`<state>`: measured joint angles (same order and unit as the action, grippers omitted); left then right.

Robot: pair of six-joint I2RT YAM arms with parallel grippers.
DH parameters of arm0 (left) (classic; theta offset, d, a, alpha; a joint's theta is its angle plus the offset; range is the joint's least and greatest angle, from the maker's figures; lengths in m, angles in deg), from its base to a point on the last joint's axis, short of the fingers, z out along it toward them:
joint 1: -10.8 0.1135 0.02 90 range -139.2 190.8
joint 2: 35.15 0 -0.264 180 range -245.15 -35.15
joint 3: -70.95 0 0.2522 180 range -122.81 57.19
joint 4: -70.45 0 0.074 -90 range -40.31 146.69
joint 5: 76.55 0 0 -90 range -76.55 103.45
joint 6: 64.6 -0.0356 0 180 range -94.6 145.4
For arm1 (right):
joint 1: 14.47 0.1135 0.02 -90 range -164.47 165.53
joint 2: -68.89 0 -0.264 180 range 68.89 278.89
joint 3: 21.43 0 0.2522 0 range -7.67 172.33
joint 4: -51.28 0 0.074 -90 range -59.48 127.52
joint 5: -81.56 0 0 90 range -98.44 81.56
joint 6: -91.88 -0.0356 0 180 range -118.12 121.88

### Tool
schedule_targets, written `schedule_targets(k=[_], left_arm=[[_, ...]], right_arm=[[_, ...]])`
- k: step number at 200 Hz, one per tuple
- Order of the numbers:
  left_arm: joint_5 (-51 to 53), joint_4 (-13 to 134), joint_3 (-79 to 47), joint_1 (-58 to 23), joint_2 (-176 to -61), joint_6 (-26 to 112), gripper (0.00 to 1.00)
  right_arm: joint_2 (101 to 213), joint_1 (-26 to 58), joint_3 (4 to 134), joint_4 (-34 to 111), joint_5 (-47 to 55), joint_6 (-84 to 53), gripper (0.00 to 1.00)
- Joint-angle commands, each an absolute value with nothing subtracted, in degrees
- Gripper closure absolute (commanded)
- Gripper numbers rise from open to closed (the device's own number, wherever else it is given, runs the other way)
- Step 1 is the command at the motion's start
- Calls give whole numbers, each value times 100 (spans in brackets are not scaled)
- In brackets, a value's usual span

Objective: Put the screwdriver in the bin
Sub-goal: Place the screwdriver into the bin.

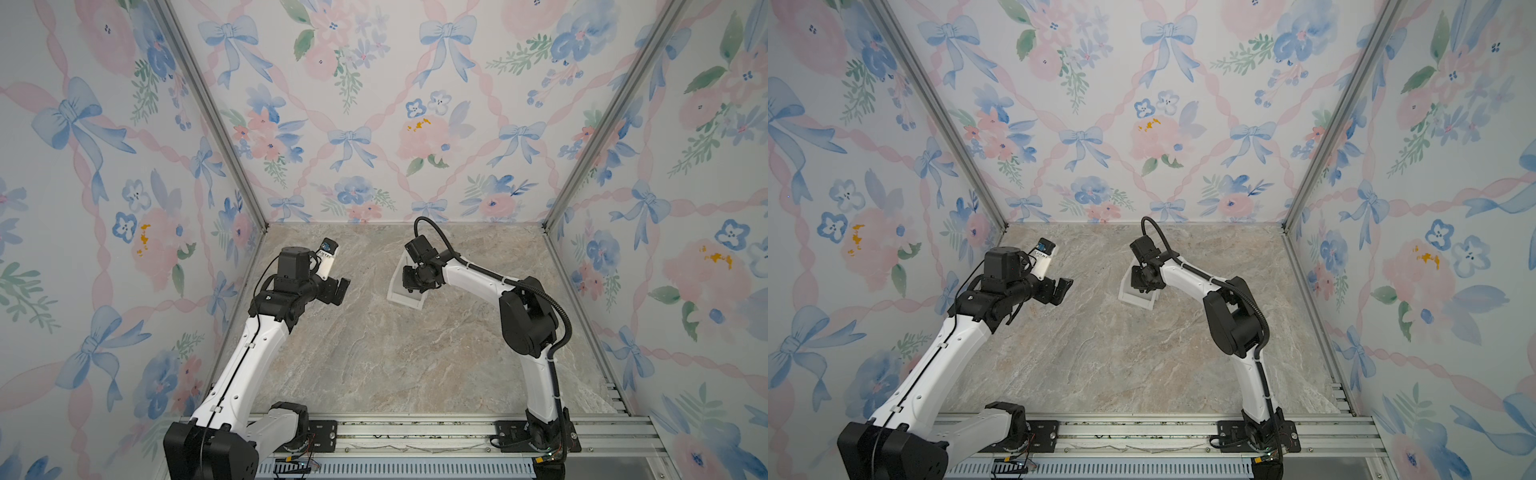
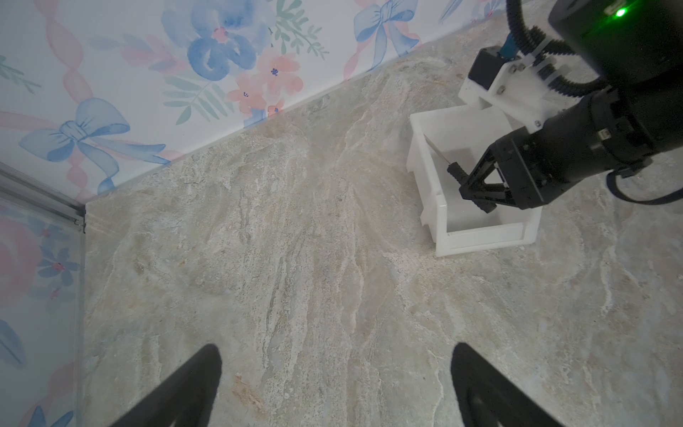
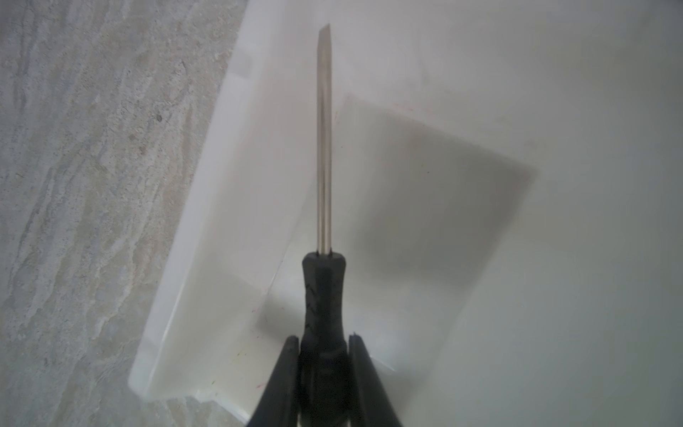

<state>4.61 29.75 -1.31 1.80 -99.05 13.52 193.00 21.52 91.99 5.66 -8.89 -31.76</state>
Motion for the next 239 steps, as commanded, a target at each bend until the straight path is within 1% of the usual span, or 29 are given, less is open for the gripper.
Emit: schedule_targets(k=[1, 54, 79, 94, 151, 183, 207, 239], left_arm=[[417, 2968, -99, 148, -9839, 1222, 2], [360, 2969, -88, 149, -9822, 1278, 2], [352, 2967, -78, 153, -9843, 1297, 2], [339, 2967, -59, 146, -9846, 1310, 2], [317, 2971, -82, 143, -9929, 1392, 2], [353, 2966, -196, 147, -10103, 1504, 2], [430, 2969, -283, 149, -10284, 1644, 2], [604, 2977, -381, 148, -10571, 1841, 2]], right_arm=[[19456, 2113, 9397, 359, -1011, -3213, 82], [19572, 2129, 9394, 306, -1013, -3205, 80], [19606, 2130, 9458, 250, -1020, -3187, 74], [19607, 2136, 9481, 216, -1052, -3178, 68], [19387, 2190, 9594, 68, -1209, -3014, 59], [18876, 2260, 9560, 71, -1358, -2832, 54], [18220, 2371, 9326, 277, -1425, -2564, 51], [16852, 2425, 8280, 1091, -1459, -2283, 44]])
